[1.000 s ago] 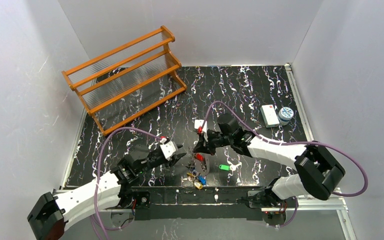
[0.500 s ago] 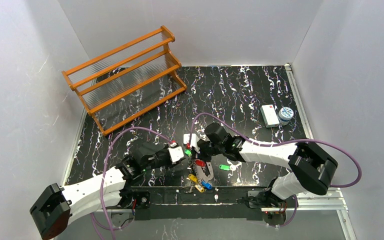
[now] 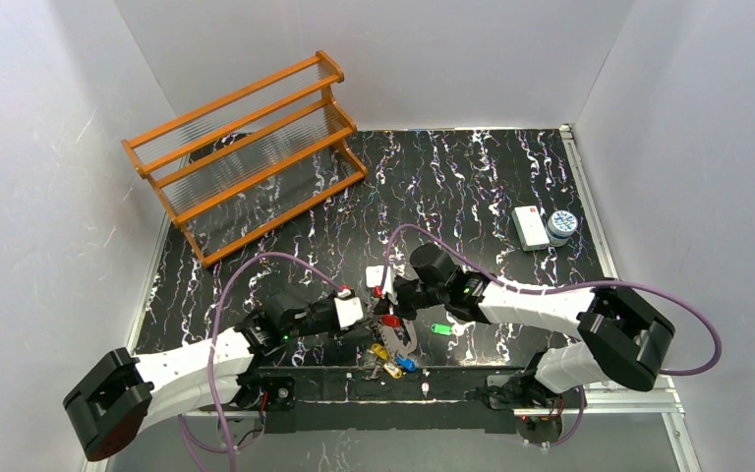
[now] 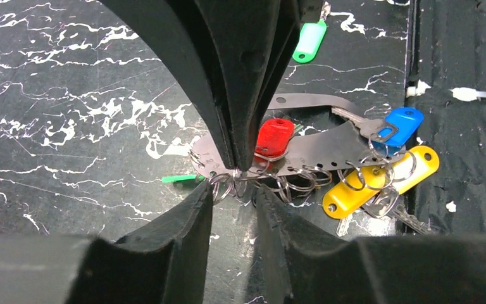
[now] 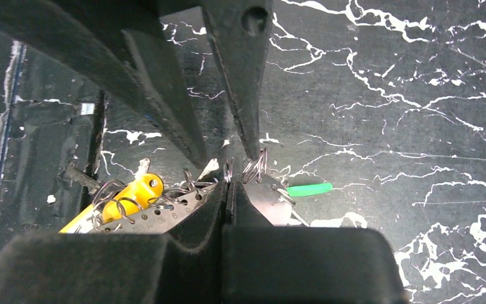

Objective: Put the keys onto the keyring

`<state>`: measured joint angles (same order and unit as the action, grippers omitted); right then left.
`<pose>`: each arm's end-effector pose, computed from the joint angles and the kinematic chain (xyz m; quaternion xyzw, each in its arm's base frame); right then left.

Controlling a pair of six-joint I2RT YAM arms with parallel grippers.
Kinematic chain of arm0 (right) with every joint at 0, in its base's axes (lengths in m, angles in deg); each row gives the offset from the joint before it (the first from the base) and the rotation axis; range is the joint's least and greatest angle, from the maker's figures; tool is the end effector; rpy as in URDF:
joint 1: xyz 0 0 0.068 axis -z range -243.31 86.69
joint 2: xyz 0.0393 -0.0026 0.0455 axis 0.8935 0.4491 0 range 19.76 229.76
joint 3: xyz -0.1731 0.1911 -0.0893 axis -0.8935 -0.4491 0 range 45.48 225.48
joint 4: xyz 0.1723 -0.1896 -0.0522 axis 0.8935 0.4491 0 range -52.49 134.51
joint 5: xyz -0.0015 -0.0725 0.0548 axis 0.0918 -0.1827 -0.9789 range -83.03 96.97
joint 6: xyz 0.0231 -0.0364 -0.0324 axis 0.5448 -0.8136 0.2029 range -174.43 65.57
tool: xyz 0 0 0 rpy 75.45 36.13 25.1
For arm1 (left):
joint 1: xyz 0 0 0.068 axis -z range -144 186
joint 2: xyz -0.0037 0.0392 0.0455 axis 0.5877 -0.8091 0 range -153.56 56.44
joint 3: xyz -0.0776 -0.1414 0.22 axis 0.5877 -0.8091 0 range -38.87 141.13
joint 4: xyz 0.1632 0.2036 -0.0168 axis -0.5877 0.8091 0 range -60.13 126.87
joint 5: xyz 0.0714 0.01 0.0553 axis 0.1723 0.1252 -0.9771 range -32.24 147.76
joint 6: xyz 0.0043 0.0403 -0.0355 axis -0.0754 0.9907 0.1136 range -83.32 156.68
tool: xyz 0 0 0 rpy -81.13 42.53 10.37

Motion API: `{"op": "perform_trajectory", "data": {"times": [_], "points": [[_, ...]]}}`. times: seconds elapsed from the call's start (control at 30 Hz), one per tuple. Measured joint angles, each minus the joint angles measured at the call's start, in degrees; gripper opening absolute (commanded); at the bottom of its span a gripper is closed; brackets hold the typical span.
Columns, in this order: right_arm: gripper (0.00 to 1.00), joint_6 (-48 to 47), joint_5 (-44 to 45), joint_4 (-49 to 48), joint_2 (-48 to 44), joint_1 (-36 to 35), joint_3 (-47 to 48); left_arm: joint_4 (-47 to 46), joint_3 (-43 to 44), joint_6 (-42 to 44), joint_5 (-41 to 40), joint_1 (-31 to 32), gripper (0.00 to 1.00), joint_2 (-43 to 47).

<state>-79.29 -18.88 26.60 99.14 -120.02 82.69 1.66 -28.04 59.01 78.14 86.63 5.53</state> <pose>0.1428 0.2458 0.1981 -0.6379 0.5714 0.3186 0.4063 0.1076 -0.1507 0.1845 0.5441 0.5482 -0.2848 0.5678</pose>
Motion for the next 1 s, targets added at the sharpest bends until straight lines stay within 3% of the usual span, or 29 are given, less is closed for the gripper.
{"op": "perform_trajectory", "data": {"times": [0.4, 0.6, 1.0], "points": [[0.01, -1.3, -3.1, -1.1, -2.1, 0.0, -1.4, -1.9, 0.0, 0.5, -0.2, 1.3, 0.07, -4.6], [0.01, -1.3, -3.0, -0.8, -2.1, 0.0, -1.4, -2.2, 0.0, 0.4, -0.3, 1.7, 0.15, -5.0], [0.01, -1.3, -3.5, -1.0, -2.1, 0.0, -1.4, -2.0, 0.2, 0.0, -1.1, 2.6, 0.2, -3.5]]}}
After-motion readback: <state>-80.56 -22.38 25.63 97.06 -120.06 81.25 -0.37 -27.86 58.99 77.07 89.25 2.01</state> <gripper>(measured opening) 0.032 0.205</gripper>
